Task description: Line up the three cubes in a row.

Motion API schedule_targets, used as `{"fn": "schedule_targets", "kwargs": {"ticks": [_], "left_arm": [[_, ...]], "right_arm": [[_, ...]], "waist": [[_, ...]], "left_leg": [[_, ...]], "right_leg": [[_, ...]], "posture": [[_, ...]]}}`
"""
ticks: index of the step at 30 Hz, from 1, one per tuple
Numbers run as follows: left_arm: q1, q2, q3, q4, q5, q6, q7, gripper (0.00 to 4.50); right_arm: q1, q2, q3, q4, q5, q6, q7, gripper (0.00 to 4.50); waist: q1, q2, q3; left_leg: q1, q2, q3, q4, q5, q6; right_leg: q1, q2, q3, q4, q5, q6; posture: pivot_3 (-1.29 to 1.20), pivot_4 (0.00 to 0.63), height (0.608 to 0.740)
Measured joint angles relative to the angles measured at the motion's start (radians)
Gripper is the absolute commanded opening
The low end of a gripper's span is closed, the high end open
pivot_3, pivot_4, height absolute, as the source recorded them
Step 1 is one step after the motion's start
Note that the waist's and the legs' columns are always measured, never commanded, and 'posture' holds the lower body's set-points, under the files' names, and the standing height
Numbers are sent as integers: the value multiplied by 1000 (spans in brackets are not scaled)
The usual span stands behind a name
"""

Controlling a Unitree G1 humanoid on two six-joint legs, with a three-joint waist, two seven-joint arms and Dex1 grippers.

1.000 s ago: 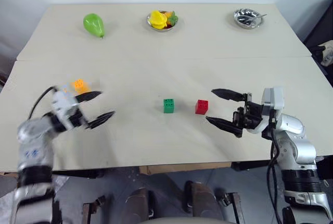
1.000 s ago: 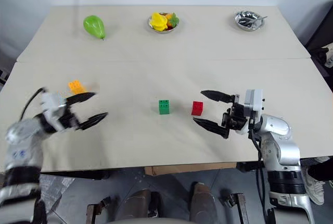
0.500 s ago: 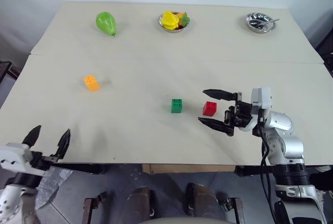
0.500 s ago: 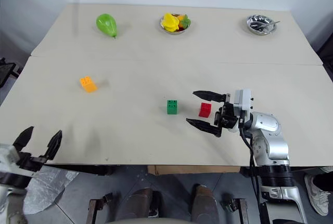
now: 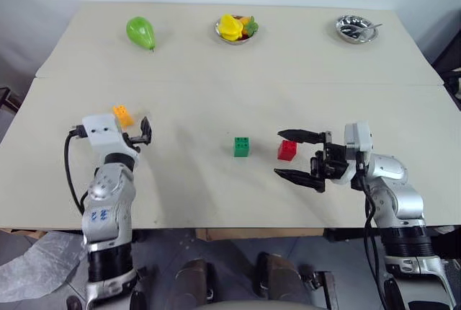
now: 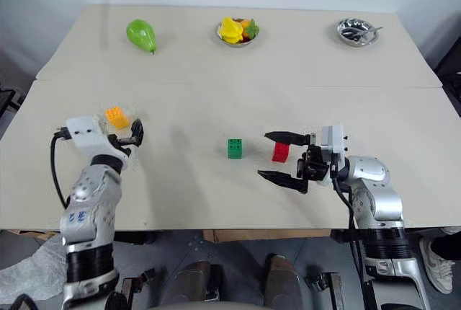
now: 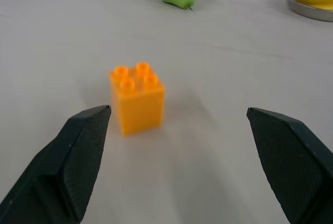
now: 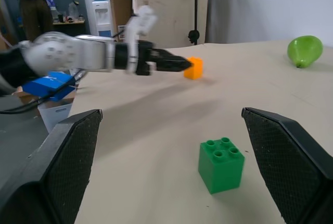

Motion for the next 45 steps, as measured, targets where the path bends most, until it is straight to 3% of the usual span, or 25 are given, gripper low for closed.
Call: {"fn": "schedule_targets", "kwargs": {"ticks": [12,15,23,24,27,30,34,36,40,45], "left_arm": [[-185,-47,31,240,42,-46,133,4455],[-216,-41,39,299,44,-66,139,3849],[-201,-22,38,304,43,-60,113,1470],[-194,-5,34,304,42,-57,90,1474],[-174,88,6,316,13,-102,-89,1474],[-186,183,-2,353,-99,-210,-410,1474],[-229,413,-191,476,-152,-434,-1107,1474],[-312,422,-249,630,-155,-517,-1344,1474],[-510,360,-328,966,-91,-710,-1527,1474],[-647,322,-373,1246,9,-870,-1582,1474]], "right_arm": [[31,5,2,-46,4,22,-45,4500],[32,6,2,-58,4,22,-54,4500],[48,6,2,-64,4,19,-74,4500],[50,6,2,-64,4,18,-76,4500],[66,-2,-12,-76,4,16,-84,4500],[90,-31,-38,-97,7,17,-89,4500],[216,-128,-132,-137,25,19,-67,4500],[272,-167,-187,-145,44,25,-57,4500],[342,-200,-229,-175,60,39,-52,4500],[392,-193,-253,-213,62,41,-88,4500]], "waist": [[17,0,0],[18,0,0],[18,0,0],[17,0,0],[16,0,0],[19,0,0],[21,0,0],[17,1,0],[18,0,0],[0,0,0]], "left_leg": [[0,0,0,1,0,0],[0,0,0,1,0,0],[0,-1,0,1,0,0],[0,-1,0,1,0,0],[-1,0,1,1,0,-1],[-1,0,1,1,0,-1],[-1,-1,9,-1,-1,-3],[-1,0,11,-1,-1,-3],[-1,4,11,0,0,-5],[-1,4,13,-1,0,-5]], "right_leg": [[1,0,0,-1,0,1],[0,0,0,-1,0,1],[1,1,0,-1,0,1],[1,1,0,-1,0,1],[0,2,0,-2,0,1],[0,2,0,-2,0,1],[0,2,-2,-4,0,0],[0,4,-2,-5,0,0],[0,9,-1,-6,0,0],[-2,10,1,-5,0,0]], "posture": [[0,150,740],[0,150,740],[0,150,740],[0,150,740],[0,150,740],[0,150,740],[0,150,740],[0,150,740],[0,150,740],[0,150,740]]}}
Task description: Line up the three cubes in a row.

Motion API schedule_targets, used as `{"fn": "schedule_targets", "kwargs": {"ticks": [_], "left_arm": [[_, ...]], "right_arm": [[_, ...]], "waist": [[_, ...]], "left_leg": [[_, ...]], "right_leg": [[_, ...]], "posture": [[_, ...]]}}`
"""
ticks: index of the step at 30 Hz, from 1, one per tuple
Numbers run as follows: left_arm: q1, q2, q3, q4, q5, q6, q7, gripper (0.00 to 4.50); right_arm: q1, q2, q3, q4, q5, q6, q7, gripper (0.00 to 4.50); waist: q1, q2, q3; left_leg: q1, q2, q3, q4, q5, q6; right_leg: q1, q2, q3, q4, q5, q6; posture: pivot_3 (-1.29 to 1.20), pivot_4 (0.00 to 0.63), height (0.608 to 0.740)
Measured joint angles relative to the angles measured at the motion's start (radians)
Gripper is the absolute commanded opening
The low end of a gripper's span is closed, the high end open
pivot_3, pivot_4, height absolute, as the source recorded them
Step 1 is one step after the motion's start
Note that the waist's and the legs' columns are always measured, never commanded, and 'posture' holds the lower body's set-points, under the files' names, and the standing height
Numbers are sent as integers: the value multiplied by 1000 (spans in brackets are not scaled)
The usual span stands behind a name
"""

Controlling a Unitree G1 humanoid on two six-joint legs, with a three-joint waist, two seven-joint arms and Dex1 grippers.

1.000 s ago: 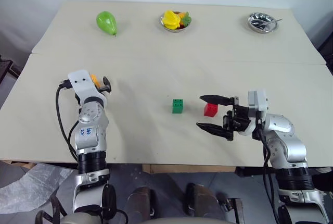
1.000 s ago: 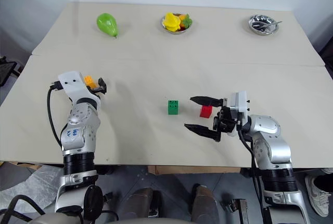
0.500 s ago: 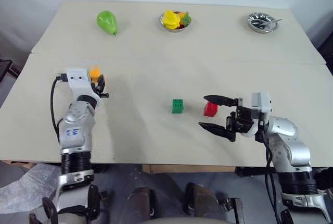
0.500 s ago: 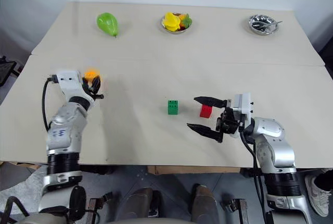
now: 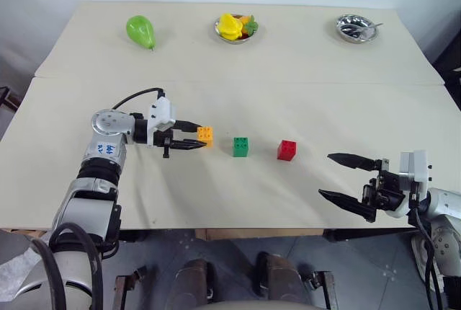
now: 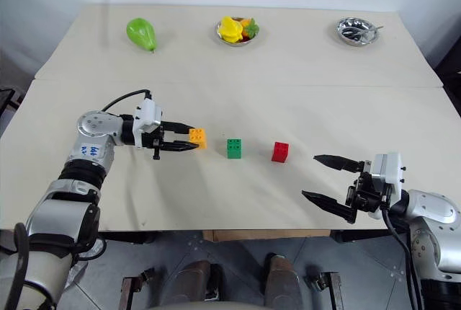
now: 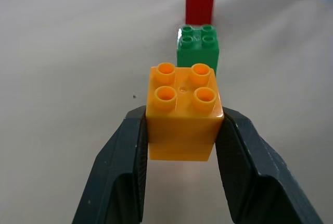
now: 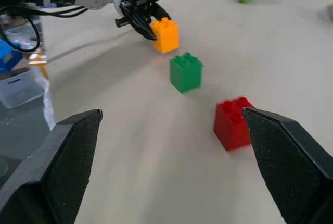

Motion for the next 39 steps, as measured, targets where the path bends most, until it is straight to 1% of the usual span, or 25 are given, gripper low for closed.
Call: {"fn": "schedule_targets", "kwargs": {"ticks": [3,8,14,17,20,26,28,30,35,36,38,39], "left_arm": [[-27,-10,-8,95,42,-50,-1,1474],[-60,-12,2,161,70,-87,2,1474],[-61,-8,23,167,74,-85,-37,1474],[-61,13,27,167,75,-85,-74,1474],[-61,38,36,167,76,-85,-76,1474],[-59,38,44,171,90,-80,-64,1474],[-59,27,50,171,90,-72,-64,2211],[-56,22,52,171,93,-73,-53,2727],[-53,22,57,172,103,-79,-35,4259],[-48,26,62,170,102,-83,-43,4484],[-24,54,78,151,87,-88,-78,4484],[8,88,99,120,54,-77,-79,4484]], "right_arm": [[29,20,0,-52,3,0,-26,4500],[57,32,0,-81,3,0,-45,4500],[59,31,0,-81,4,0,-50,4500],[53,22,-1,-68,3,0,-33,4500],[41,9,-4,-25,0,-3,-17,4500],[5,8,-2,13,-10,-22,6,4500],[5,9,1,26,-13,-22,12,4500],[5,8,3,31,-14,-22,21,4500],[5,8,10,31,-15,-21,40,4500],[4,7,12,31,-15,-20,46,4500],[1,-8,14,34,-14,-17,58,4500],[-1,-21,12,37,-12,-16,70,4500]], "waist": [[-6,0,0],[-6,-1,0],[-6,-1,0],[-6,-1,0],[-6,-1,0],[-2,-1,0],[-2,-1,0],[-4,-1,0],[-6,-1,0],[-6,-1,0],[-7,-1,0],[-11,-1,0]], "left_leg": [[0,0,0,0,0,0],[0,1,-2,1,0,0],[0,1,-4,2,0,0],[0,1,-4,2,0,1],[0,1,-4,2,0,1],[0,1,-4,2,0,1],[0,1,-4,2,0,1],[0,1,-4,2,0,1],[0,1,-4,2,0,1],[0,1,-4,2,0,1],[0,1,-4,2,0,1],[0,2,-5,2,0,1]], "right_leg": [[0,0,0,0,0,0],[0,0,1,1,0,0],[0,0,1,2,0,0],[0,0,1,2,0,0],[0,0,1,2,0,0],[0,0,1,2,0,0],[0,0,1,2,0,0],[0,0,1,2,0,0],[0,0,1,2,0,0],[0,0,1,2,0,0],[-1,0,1,2,0,0],[-2,0,3,2,0,0]], "posture": [[0,150,740],[0,150,740],[0,150,740],[0,150,740],[0,150,740],[0,150,740],[0,150,740],[0,150,740],[0,150,740],[0,150,740],[0,150,740],[0,150,740]]}}
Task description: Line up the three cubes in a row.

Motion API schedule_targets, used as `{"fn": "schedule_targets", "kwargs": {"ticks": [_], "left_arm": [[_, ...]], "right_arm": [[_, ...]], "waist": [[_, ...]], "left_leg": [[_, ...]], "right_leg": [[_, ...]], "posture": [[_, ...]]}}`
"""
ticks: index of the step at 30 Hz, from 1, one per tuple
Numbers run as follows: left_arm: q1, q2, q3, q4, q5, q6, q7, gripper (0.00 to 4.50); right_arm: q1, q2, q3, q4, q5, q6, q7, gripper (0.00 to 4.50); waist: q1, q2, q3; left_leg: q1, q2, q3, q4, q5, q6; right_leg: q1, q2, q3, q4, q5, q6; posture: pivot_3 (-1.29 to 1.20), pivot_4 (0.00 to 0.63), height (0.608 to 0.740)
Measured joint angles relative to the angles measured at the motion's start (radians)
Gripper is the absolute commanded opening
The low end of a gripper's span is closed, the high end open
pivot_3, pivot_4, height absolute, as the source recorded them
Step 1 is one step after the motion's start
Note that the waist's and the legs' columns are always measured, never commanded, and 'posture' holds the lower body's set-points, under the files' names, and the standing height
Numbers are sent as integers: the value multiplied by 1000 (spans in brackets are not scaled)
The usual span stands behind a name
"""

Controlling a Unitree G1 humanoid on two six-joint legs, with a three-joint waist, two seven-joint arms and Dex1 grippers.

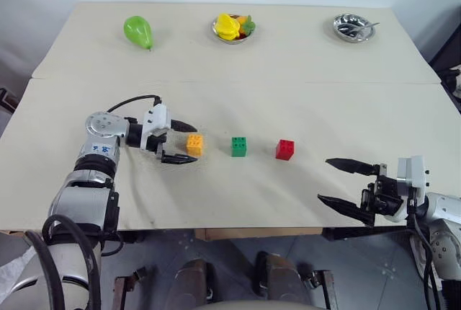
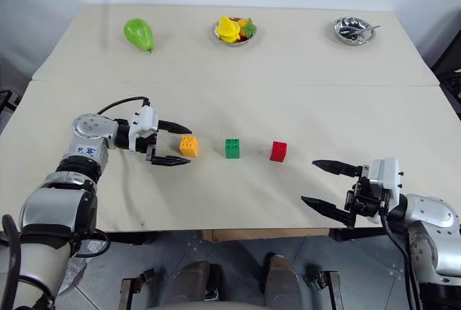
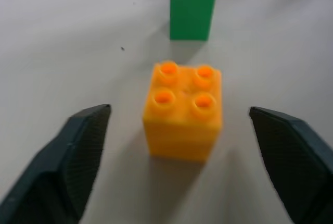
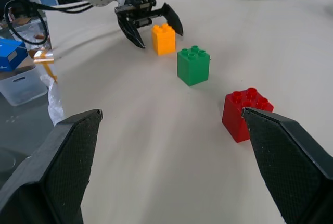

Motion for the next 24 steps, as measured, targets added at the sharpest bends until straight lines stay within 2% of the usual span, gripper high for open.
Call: {"fn": "schedule_targets", "kwargs": {"ticks": [2,5,9,12,17,24], "left_arm": [[41,53,25,-52,-58,37,0,4484],[163,127,78,-259,-194,198,0,4484],[466,225,171,-611,-327,377,2,4484],[608,234,217,-753,-354,431,47,4484],[670,219,265,-849,-387,481,127,4484],[688,203,302,-953,-420,523,223,4484]], "right_arm": [[1,-17,-6,20,1,0,15,4500],[-29,-18,-7,59,2,-9,33,4500],[-118,-14,-9,114,12,-23,53,4500],[-200,-15,11,206,-3,-48,94,4500],[-312,-27,56,340,-43,-64,159,4500],[-350,-30,94,394,-69,-68,191,4500]], "waist": [[-5,0,0],[-4,0,0],[-18,0,0],[-10,1,1],[6,1,1],[1,2,1]], "left_leg": [[0,1,-1,0,0,0],[0,2,-1,0,0,0],[2,7,0,1,0,0],[2,7,0,2,0,-1],[2,8,-1,2,-1,-1],[2,8,1,1,-1,-2]], "right_leg": [[-1,1,0,0,0,0],[0,0,1,1,0,0],[0,1,2,2,0,-1],[0,1,2,2,0,-1],[0,1,2,3,0,-3],[-1,2,2,3,0,-4]], "posture": [[0,150,740],[0,150,740],[0,150,740],[0,150,740],[0,150,740],[0,150,740]]}}
